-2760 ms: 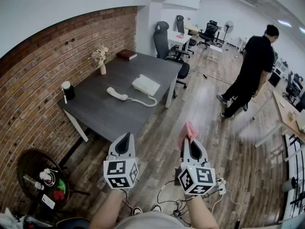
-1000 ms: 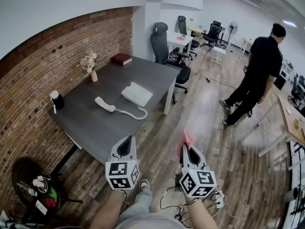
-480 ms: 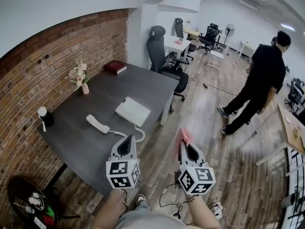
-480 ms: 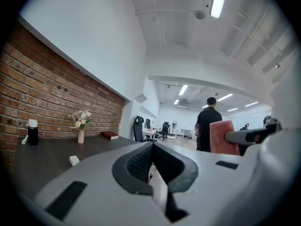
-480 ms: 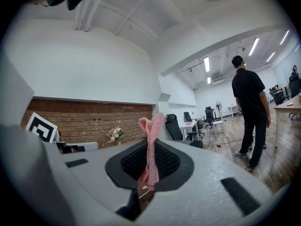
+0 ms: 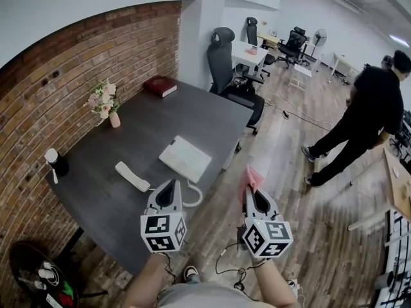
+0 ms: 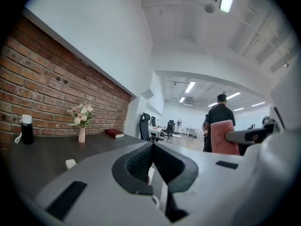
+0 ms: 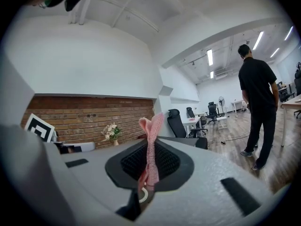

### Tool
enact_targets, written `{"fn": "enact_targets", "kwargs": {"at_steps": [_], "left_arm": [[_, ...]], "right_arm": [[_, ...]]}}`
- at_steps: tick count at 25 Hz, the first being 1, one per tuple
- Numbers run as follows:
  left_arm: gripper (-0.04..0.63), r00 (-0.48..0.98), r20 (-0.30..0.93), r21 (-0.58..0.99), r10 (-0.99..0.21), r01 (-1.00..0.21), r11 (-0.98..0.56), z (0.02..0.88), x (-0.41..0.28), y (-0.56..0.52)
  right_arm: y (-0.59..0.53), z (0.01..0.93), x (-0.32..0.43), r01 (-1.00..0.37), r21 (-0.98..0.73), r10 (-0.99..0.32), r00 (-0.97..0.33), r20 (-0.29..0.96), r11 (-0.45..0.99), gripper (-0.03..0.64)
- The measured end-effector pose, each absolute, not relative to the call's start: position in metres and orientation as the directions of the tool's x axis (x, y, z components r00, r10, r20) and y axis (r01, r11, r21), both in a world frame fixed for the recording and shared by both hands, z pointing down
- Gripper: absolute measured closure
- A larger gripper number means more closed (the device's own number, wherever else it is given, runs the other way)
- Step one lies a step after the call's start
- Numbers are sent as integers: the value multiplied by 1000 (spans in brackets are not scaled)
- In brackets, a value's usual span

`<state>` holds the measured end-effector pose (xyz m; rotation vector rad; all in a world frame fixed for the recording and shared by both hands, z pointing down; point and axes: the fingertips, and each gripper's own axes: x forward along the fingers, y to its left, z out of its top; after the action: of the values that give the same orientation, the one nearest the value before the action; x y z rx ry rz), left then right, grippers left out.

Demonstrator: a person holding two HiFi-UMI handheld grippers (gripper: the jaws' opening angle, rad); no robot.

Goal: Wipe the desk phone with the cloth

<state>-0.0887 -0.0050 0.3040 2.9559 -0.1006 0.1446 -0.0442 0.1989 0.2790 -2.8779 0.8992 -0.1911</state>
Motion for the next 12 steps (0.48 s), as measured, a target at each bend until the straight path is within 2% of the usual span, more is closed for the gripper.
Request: {"fn": "enact_targets", "kwargs": {"at_steps": [12], "left_arm": [[592,979,135,195,-150,-174,-965,320,-63,-60]], "right_arm": [[157,294,10,-598,-159,-617,776,133,-786,595]]}}
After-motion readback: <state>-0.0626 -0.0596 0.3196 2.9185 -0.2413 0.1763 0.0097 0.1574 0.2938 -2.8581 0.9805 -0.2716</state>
